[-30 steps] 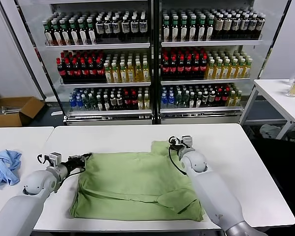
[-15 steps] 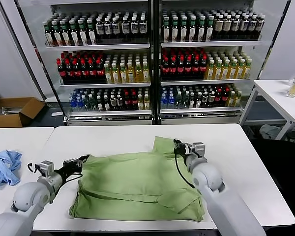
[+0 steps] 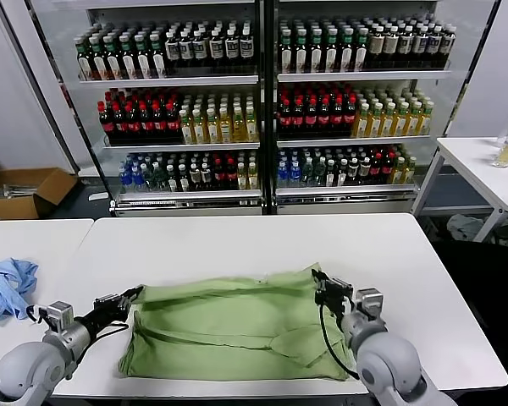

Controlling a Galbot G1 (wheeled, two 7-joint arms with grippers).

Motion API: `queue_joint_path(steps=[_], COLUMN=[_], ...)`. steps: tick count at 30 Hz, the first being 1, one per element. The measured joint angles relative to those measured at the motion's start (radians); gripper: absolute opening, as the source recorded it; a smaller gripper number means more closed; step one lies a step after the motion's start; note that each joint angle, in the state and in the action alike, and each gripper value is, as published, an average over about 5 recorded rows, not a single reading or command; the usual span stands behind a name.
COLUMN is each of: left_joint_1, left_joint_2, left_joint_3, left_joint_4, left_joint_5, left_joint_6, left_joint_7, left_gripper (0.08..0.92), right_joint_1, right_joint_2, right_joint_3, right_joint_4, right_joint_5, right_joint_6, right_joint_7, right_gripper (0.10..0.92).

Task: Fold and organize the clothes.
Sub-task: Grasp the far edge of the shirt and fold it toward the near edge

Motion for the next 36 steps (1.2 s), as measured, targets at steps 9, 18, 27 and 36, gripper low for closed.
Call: queue_joint_path(steps=[9,18,27,36], left_joint_1=[0.06,0.095,0.136,0.141], left_joint_2=[0.008,0.021,0.011,-0.016], left_joint_3=[-0.038,-0.071,-0.087,-0.116], left_joint_4=[-0.036,-0.035,-0.035,-0.093], left_joint_5=[0.002,0.01,0.052,0.051], left_joint_6=[0.012,0.016,0.011,0.004], left_joint_7=[0.024,0.05,0.061,-0.029], left_gripper=[0.084,0.084,0.191,0.451], right_joint_1=[-0.139,-0.262,-0.342,-0.367], right_joint_2=[-0.013,-0.019,-0.022,-0.023], right_joint_3=[0.047,0.071,0.079,0.115], right_joint_4=[0.112,0.162,0.198,0.233], right_joint_5=[-0.027,-0.072,-0.112,-0.144], right_joint_6=[-0.002,0.008,0.009,0.009], right_joint_7=[0.002,0.0,0.003,0.008], right_gripper=[0.106,0.106,0.172,0.414])
